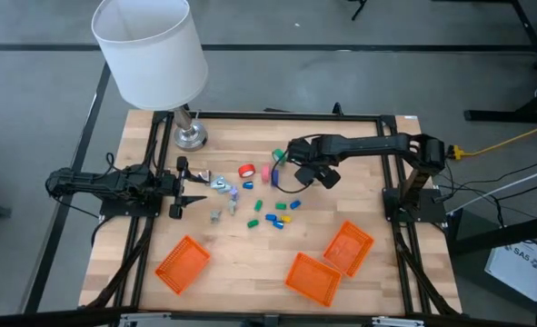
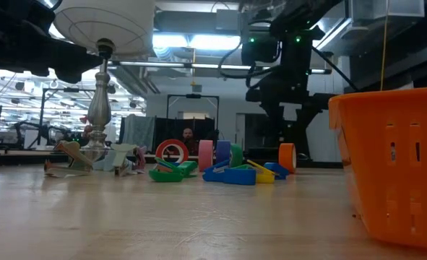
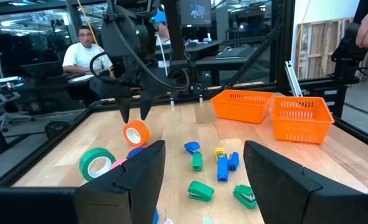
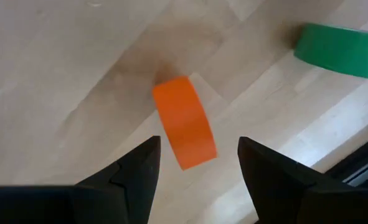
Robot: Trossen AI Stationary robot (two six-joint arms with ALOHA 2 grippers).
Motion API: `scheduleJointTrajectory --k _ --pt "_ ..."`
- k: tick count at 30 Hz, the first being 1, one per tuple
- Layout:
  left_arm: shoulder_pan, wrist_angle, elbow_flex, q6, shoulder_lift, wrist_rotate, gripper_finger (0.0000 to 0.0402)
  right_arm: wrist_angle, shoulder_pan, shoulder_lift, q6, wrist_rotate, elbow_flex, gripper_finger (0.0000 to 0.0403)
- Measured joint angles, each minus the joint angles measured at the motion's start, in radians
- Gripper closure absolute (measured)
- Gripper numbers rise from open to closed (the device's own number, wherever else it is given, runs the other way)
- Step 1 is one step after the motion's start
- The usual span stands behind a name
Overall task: Pick and place Stapler, Stapler remover, tape
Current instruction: Put the orange tape into the right orange bin
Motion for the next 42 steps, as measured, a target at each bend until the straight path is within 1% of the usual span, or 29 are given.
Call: scheduleJointTrajectory --k 3,7,11,13,16,21,24,28,31,34,36,42 --pt "0.000 0.000 0.000 0.000 0.000 0.000 0.0186 -0.006 -0.002 0.017 -0.043 -0.021 -0.002 0.0183" --pt "0.000 0.000 0.000 0.000 0.000 0.000 0.0185 0.015 -0.005 0.042 -0.106 -0.022 -0.001 0.0183" --pt "0.000 0.000 0.000 0.000 0.001 0.000 0.0187 0.018 -0.016 0.068 -0.109 -0.014 -0.001 0.0183" --pt "0.000 0.000 0.000 0.000 0.001 0.000 0.0186 0.001 -0.015 0.079 -0.109 -0.007 -0.001 0.0190" --pt "0.000 0.000 0.000 0.000 0.001 0.000 0.0185 0.004 -0.013 0.080 -0.101 -0.007 -0.001 0.0220" --pt "0.000 0.000 0.000 0.000 0.001 0.000 0.0187 0.002 -0.008 0.080 -0.049 0.008 -0.001 0.0297" --pt "0.000 0.000 0.000 0.000 0.001 0.000 0.0185 -0.012 0.006 0.080 0.009 0.050 -0.001 0.0296" --pt "0.000 0.000 0.000 0.000 0.001 0.000 0.0186 -0.124 0.027 0.079 0.146 0.061 0.054 0.0296" --pt "0.000 0.000 0.000 0.000 0.001 0.000 0.0187 -0.230 0.046 0.078 0.297 0.000 0.128 0.0296" --pt "0.000 0.000 0.000 0.000 0.001 0.000 0.0185 -0.294 0.077 0.056 0.445 -0.081 0.203 0.0296" --pt "0.000 0.000 0.000 0.000 0.001 0.000 0.0185 -0.339 0.109 0.034 0.542 -0.116 0.239 0.0296" --pt "0.000 0.000 0.000 0.000 0.001 0.000 0.0187 -0.416 0.243 -0.023 0.856 -0.129 0.321 0.0296"
